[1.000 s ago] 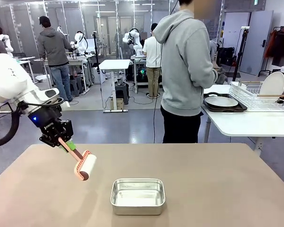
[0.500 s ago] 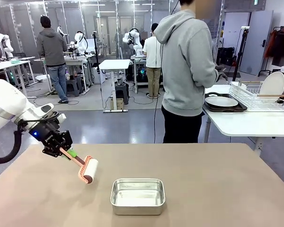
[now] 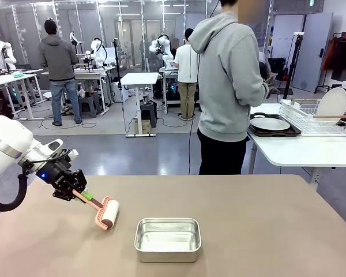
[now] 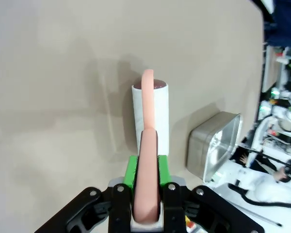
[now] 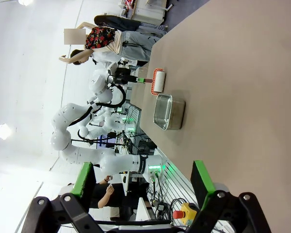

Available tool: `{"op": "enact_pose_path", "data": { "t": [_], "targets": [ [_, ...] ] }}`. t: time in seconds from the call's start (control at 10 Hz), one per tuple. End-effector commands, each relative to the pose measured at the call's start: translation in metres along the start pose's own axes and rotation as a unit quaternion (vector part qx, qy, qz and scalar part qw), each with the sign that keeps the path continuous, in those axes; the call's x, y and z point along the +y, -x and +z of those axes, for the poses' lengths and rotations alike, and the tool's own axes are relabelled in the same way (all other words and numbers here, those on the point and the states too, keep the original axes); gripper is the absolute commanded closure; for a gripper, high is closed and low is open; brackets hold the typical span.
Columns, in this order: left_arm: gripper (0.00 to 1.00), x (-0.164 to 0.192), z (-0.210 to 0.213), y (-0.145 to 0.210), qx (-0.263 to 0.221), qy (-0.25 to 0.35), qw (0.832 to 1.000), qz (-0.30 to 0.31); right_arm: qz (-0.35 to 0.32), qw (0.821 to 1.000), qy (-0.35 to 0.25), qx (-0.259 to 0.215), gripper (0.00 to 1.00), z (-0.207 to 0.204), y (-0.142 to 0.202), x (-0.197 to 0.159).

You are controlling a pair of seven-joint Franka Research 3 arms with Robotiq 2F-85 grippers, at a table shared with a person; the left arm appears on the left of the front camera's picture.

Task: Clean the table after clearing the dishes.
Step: When the right (or left) Handle tray is removed, use the right hand (or left hand) to clean the right (or left) side of the table with the Lint Roller.

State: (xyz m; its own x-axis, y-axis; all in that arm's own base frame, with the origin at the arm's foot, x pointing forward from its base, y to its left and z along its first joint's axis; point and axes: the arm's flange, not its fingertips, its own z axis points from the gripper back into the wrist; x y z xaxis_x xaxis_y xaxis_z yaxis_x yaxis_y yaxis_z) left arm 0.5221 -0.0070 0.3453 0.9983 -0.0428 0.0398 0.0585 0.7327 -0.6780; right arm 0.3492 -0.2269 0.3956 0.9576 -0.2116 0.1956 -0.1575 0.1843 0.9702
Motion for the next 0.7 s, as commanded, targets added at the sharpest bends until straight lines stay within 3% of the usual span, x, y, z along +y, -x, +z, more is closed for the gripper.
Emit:
{"op": "enact_pose_path", "data": {
  "t": [0.0,0.2,0.6],
  "targets": [
    [0.79,0.028,0.0,-0.009,-0.005,0.022,1.0,-0.006,0.004,1.0,0.0,0.0,0.0,0.0,0.001,0.003],
    [0.79,0.053,0.009,-0.008,0.007,0.012,0.999,-0.034,0.004,1.0,0.0,0.0,0.0,0.0,0.001,0.003],
    [0.79,0.103,0.041,-0.004,0.02,0.027,0.999,-0.023,0.004,1.0,0.0,0.0,0.0,0.0,0.001,0.003]
  ]
}}
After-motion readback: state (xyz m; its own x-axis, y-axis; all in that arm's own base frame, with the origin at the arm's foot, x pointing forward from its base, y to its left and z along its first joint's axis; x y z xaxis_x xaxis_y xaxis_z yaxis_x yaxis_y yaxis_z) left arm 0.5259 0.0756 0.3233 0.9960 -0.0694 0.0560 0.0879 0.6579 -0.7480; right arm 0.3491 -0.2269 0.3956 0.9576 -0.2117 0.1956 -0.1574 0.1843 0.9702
